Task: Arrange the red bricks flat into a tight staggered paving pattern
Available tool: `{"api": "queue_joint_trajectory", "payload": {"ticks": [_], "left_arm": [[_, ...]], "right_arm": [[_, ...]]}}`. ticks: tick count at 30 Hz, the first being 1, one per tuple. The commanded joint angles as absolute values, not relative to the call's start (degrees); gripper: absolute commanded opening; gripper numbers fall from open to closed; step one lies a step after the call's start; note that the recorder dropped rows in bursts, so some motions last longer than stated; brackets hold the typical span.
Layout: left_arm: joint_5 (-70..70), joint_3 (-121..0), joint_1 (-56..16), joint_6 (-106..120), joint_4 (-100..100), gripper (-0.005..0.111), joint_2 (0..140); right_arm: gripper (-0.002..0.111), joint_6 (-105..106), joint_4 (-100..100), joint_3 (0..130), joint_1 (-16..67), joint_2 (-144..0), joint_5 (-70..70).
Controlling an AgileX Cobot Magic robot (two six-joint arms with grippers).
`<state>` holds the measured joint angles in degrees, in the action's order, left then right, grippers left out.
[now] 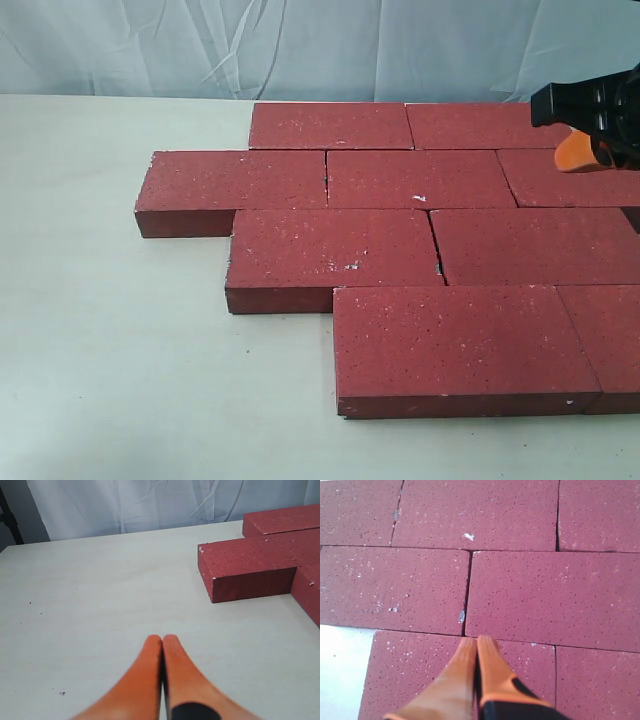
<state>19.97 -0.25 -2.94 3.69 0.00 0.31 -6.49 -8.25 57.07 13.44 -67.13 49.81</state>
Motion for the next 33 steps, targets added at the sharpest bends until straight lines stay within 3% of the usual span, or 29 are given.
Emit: {"api": "queue_joint_trajectory", "payload": {"ticks": [1,33], "left_arm": [[19.15,0.00,-2.88,3.64,0.00,0.000,0.00],[19.30,0.00,-2.87,3.64,0.31,0.000,0.00]], "right_arm": [[-0.001,-6.50,-8.19,56.70,13.16,-66.74,48.98],[-0.001,-6.50,-9.12,56.70,13.16,-68.33,48.99]]}}
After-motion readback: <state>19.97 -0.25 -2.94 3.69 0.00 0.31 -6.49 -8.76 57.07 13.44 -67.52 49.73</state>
